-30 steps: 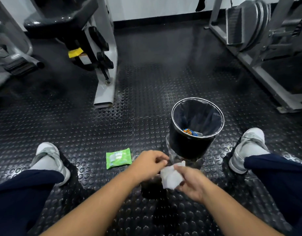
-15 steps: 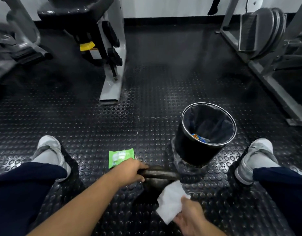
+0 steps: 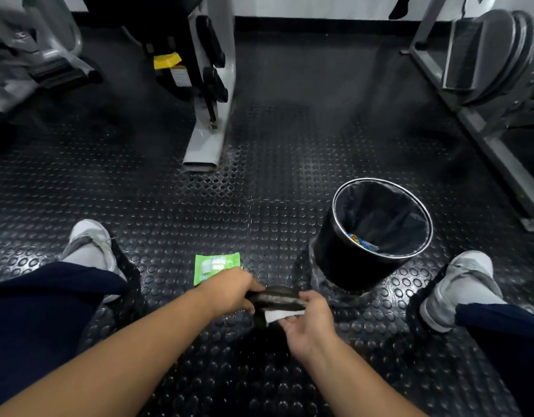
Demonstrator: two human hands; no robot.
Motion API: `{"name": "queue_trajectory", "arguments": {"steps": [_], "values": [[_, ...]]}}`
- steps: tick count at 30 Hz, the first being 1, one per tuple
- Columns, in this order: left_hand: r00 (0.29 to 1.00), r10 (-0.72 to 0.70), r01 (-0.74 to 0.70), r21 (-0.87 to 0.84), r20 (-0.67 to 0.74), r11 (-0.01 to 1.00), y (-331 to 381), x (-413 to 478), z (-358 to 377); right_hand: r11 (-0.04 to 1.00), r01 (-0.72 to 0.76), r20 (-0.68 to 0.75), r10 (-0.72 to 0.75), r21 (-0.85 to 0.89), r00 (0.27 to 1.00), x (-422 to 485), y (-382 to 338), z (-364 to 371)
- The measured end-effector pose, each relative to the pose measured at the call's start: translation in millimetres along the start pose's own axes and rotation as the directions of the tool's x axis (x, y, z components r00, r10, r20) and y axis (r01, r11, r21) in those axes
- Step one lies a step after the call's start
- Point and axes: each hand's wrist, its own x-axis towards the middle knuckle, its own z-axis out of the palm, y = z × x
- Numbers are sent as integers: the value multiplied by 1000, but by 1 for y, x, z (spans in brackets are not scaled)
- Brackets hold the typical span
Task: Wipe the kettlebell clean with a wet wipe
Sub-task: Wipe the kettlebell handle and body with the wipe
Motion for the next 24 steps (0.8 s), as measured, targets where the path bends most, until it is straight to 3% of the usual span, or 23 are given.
{"name": "queue_trajectory", "arguments": {"steps": [5, 9, 14, 24], "values": [[999, -2, 2, -4, -34, 1000, -1, -2, 2, 994, -106, 107, 107, -20, 988, -16, 23, 33], [999, 17, -16, 67, -27, 998, 2, -1, 1, 983, -124, 126, 107, 135, 986, -11, 4, 24], [1000, 13, -13, 26, -18, 1000, -1, 0, 5, 960, -79, 71, 62, 269, 996, -7, -18, 10], [1000, -7, 8, 52, -20, 999, 2, -5, 5, 956, 48, -4, -49, 288, 999, 2, 6, -2]]}}
